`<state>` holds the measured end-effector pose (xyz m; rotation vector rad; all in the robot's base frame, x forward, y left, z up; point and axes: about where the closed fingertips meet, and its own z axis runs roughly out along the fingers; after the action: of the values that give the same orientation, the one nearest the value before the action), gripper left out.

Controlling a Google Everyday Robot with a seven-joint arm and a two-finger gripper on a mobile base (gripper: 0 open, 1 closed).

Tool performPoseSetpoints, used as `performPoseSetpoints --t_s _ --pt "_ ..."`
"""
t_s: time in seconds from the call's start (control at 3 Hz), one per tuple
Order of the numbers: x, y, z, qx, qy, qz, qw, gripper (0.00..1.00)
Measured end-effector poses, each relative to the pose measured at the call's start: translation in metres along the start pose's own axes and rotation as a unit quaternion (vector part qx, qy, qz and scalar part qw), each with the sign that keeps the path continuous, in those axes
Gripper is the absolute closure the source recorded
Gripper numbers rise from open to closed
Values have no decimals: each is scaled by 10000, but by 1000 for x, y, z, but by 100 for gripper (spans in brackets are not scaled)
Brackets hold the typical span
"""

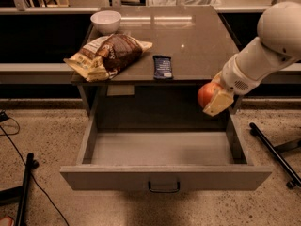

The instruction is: Pick apple from top drawer and place on counter

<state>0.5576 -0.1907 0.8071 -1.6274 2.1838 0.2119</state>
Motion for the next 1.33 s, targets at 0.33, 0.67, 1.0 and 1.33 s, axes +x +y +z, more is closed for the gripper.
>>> performPoseSetpoints --t_s 0.33,0.67,1.0,1.33 --pt "-20 -64 -25 540 -179 150 9983 100" --pt "-39 -101 -59 918 -450 208 9945 100" --pt "-41 -133 -47 794 -699 873 9905 100" --pt "-33 -152 -5 425 -744 1787 9802 100"
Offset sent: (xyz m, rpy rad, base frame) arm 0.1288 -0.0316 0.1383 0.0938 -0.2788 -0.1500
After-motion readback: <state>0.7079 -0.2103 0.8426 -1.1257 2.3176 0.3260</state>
